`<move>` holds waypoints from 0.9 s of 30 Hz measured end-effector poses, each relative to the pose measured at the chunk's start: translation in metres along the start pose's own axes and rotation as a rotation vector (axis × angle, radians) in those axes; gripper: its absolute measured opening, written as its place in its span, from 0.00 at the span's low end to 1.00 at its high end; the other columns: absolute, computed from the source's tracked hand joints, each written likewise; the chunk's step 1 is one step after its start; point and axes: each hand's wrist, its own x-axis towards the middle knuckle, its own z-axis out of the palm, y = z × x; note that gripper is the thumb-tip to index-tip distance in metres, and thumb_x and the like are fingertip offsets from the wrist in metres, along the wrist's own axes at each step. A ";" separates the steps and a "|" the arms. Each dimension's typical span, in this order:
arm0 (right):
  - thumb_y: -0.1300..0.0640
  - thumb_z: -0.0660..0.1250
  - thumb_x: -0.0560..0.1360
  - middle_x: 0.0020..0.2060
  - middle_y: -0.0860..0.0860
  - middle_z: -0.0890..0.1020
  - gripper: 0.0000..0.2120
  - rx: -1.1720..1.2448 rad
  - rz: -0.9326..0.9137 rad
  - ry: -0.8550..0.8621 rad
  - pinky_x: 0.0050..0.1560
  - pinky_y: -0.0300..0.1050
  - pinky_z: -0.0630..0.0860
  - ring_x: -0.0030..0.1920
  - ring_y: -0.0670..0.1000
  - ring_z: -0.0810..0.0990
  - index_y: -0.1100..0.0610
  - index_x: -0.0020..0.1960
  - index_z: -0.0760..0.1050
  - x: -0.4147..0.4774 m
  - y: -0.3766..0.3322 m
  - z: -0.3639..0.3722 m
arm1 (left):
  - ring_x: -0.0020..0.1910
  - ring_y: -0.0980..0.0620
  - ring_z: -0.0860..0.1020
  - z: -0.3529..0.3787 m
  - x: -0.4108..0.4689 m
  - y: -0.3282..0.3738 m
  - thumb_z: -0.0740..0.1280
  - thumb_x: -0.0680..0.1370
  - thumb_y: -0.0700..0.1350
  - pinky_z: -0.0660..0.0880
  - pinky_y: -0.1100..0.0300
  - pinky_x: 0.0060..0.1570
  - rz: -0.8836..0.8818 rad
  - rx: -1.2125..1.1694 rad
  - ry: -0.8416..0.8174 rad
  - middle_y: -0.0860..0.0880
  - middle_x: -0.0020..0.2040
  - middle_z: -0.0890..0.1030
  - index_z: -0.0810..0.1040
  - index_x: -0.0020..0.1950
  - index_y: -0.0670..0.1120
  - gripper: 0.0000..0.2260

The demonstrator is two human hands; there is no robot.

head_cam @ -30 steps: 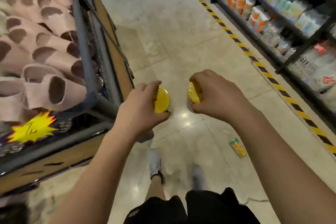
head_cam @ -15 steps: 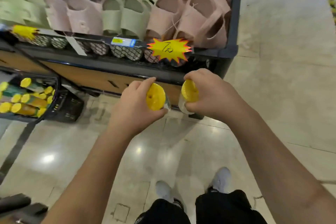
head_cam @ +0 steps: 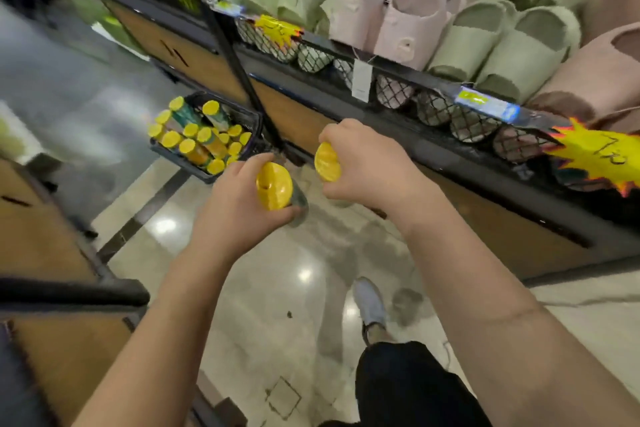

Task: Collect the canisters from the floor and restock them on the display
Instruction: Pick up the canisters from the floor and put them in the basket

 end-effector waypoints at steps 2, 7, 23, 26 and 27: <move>0.47 0.75 0.68 0.57 0.51 0.73 0.27 -0.007 -0.055 -0.031 0.43 0.48 0.68 0.56 0.57 0.77 0.52 0.64 0.71 0.051 -0.022 0.010 | 0.68 0.48 0.71 -0.014 0.020 -0.032 0.78 0.65 0.62 0.71 0.52 0.61 -0.066 0.025 0.024 0.49 0.68 0.73 0.66 0.76 0.57 0.42; 0.47 0.75 0.69 0.56 0.52 0.73 0.27 -0.005 -0.184 -0.073 0.47 0.52 0.76 0.55 0.58 0.78 0.52 0.63 0.71 0.178 -0.072 0.033 | 0.65 0.48 0.74 -0.048 0.079 -0.109 0.73 0.62 0.67 0.74 0.50 0.59 -0.195 0.022 0.042 0.51 0.66 0.75 0.66 0.73 0.61 0.41; 0.47 0.77 0.65 0.54 0.50 0.72 0.28 -0.081 -0.390 -0.306 0.46 0.53 0.78 0.53 0.56 0.78 0.51 0.60 0.70 0.507 -0.186 0.095 | 0.67 0.47 0.71 -0.122 0.269 -0.301 0.79 0.67 0.56 0.72 0.50 0.59 -0.440 -0.061 0.086 0.49 0.68 0.72 0.66 0.75 0.55 0.40; 0.43 0.80 0.55 0.50 0.47 0.72 0.36 -0.132 -0.431 -0.380 0.49 0.56 0.81 0.51 0.55 0.77 0.46 0.59 0.69 0.581 -0.210 0.101 | 0.66 0.47 0.71 -0.130 0.310 -0.344 0.79 0.65 0.57 0.73 0.51 0.57 -0.413 -0.072 0.087 0.49 0.65 0.74 0.68 0.73 0.55 0.39; 0.41 0.80 0.54 0.50 0.46 0.72 0.37 -0.148 -0.441 -0.399 0.50 0.56 0.81 0.51 0.54 0.77 0.45 0.58 0.68 0.603 -0.217 0.104 | 0.66 0.47 0.72 -0.133 0.325 -0.357 0.79 0.65 0.57 0.72 0.51 0.57 -0.402 -0.067 0.085 0.49 0.64 0.75 0.68 0.73 0.54 0.39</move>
